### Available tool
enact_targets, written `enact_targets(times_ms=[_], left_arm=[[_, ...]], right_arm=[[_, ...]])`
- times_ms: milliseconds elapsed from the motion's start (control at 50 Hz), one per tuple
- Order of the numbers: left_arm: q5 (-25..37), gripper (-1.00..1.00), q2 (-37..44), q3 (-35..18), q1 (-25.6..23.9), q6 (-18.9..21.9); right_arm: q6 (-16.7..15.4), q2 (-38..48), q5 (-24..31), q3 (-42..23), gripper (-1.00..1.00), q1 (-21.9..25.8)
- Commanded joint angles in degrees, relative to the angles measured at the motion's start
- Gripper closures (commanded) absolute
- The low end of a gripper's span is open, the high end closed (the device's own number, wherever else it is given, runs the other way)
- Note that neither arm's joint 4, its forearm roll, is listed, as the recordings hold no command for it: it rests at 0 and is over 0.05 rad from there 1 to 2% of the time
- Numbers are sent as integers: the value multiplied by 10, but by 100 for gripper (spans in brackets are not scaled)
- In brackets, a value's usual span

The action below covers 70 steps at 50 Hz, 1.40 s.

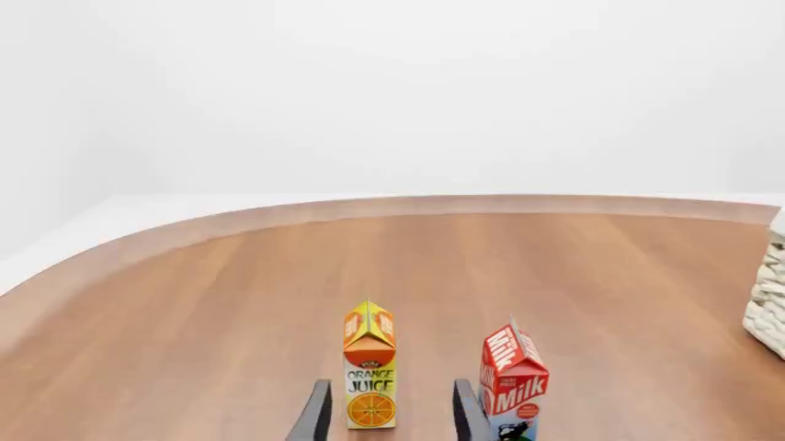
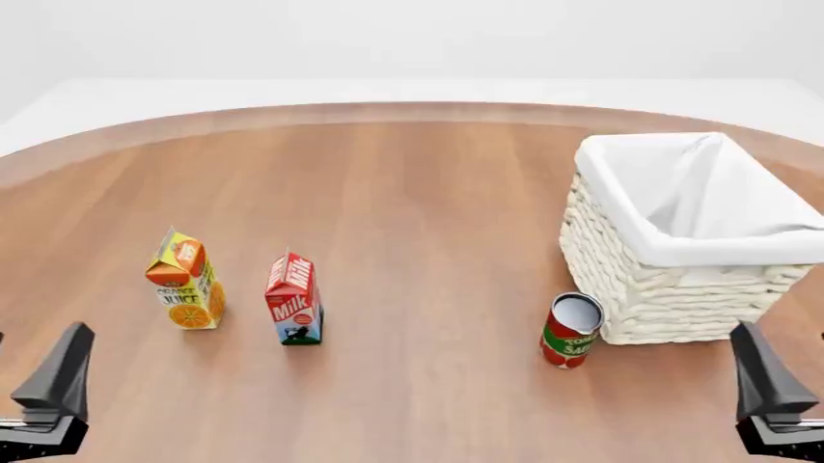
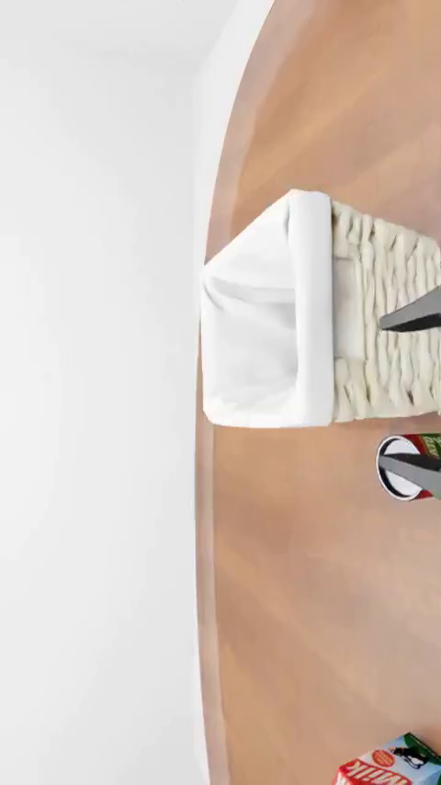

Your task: Pick the milk and place it in the basket.

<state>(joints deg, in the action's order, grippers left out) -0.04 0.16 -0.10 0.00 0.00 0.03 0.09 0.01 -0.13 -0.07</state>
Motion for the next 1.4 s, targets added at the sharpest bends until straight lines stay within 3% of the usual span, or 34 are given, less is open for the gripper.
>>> enact_targets(times_ms=[20, 280, 680, 1400], left_arm=[[-1, -100, 3, -1, 0, 0], [-1, -100, 3, -1, 0, 0], [-1, -100, 3, -1, 0, 0], [-1, -100, 3, -1, 0, 0]], right_arm=[[3, 1, 1, -2, -100, 0], [8, 24, -12, -2, -100, 5], [35, 129, -77, -18, -100, 68], [69, 422, -289, -64, -100, 215]])
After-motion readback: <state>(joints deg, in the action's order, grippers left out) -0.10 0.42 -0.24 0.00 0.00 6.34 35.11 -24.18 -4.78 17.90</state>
